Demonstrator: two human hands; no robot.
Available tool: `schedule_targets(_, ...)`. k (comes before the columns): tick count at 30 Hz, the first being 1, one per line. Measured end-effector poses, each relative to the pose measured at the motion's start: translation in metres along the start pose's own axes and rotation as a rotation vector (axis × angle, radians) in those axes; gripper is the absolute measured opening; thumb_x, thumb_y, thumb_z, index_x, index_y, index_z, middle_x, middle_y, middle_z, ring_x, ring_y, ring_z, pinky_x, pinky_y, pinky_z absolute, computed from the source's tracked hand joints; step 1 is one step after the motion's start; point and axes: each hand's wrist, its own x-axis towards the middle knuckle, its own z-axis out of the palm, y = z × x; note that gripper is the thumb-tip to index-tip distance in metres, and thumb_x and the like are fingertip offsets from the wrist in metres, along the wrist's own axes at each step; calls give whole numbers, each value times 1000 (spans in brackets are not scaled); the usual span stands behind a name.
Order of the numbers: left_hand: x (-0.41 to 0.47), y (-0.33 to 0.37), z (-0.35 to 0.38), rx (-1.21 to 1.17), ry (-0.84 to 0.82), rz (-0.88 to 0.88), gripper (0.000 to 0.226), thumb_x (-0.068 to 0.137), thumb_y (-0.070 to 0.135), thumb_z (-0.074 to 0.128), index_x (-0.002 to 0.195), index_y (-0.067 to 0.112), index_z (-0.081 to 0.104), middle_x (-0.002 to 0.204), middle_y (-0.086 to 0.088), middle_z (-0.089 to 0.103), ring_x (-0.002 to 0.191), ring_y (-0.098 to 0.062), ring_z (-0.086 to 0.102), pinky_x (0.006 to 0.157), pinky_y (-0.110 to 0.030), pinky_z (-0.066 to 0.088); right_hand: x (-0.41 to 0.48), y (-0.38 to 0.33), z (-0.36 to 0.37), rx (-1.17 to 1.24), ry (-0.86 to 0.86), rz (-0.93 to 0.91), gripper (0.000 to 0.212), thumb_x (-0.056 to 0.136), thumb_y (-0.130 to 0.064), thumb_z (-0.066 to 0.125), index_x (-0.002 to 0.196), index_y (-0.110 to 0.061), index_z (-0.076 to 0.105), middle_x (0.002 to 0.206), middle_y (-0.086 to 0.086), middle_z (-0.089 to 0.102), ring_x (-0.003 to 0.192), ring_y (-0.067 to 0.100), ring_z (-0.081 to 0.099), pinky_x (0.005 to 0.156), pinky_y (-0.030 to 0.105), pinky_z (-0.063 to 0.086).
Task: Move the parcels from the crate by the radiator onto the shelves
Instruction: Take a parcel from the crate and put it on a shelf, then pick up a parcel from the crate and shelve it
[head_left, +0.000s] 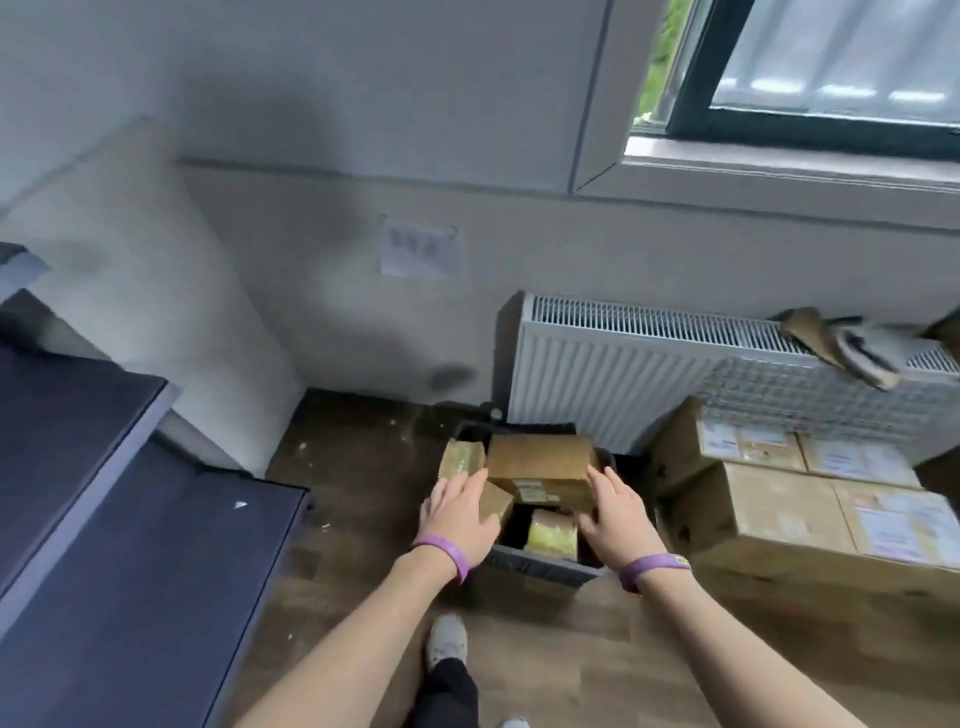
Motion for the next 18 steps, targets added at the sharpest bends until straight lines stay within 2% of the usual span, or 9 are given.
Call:
schedule_targets(9,138,26,-5,-8,-147,80,60,95,32,44,150,28,20,157,1,21,146,-21,12,119,-42,16,84,21,-9,36,-38,182,66,91,-20,52,151,-13,25,158,14,22,145,28,21,118,36,20)
schedule_targets(13,186,26,9,-13,-208,63,59,96,31,42,150,27,19,157,2,19,146,-21,10,119,-40,15,124,31,3,21,-97,237,65,93,-20,51,152,-16,24,158,13,20,145,27,21,118,34,20)
schedule_targets(18,240,9,42,94,-314,15,61,95,31,41,151,28,17,158,1,15,146,-21,7,118,-42,15,181,54,39,-15,-213,264,64,93,-16,47,152,-14,21,158,13,18,143,30,22,115,34,21)
